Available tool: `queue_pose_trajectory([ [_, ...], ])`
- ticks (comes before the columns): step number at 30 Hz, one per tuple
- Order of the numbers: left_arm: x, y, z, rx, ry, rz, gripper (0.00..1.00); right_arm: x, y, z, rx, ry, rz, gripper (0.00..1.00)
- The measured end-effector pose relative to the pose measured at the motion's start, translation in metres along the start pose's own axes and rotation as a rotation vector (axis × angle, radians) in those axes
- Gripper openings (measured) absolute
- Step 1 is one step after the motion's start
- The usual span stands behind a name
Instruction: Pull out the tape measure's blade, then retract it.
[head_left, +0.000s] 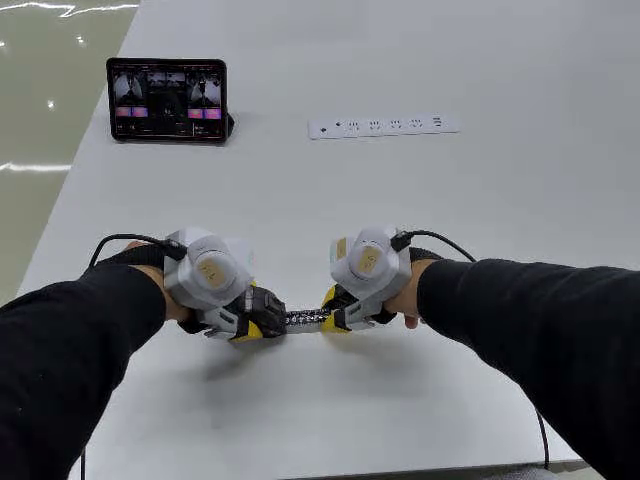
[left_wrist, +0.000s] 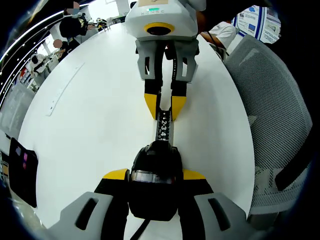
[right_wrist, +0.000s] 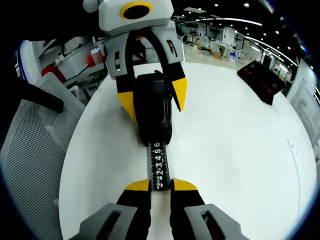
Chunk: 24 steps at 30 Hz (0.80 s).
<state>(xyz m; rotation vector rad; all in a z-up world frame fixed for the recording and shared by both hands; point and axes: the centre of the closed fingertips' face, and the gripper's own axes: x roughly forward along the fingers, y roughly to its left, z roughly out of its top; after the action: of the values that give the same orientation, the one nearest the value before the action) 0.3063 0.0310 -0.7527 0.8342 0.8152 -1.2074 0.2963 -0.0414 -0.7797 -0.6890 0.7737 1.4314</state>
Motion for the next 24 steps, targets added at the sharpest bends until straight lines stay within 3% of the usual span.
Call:
queue_pose_trajectory([
  [24,0.0001,0.0003,0.0008,0.001,-0.009,0.000,0.33,-0.0040,-0.0014,-0.0071,0.003,0.003,-0.011,0.10],
])
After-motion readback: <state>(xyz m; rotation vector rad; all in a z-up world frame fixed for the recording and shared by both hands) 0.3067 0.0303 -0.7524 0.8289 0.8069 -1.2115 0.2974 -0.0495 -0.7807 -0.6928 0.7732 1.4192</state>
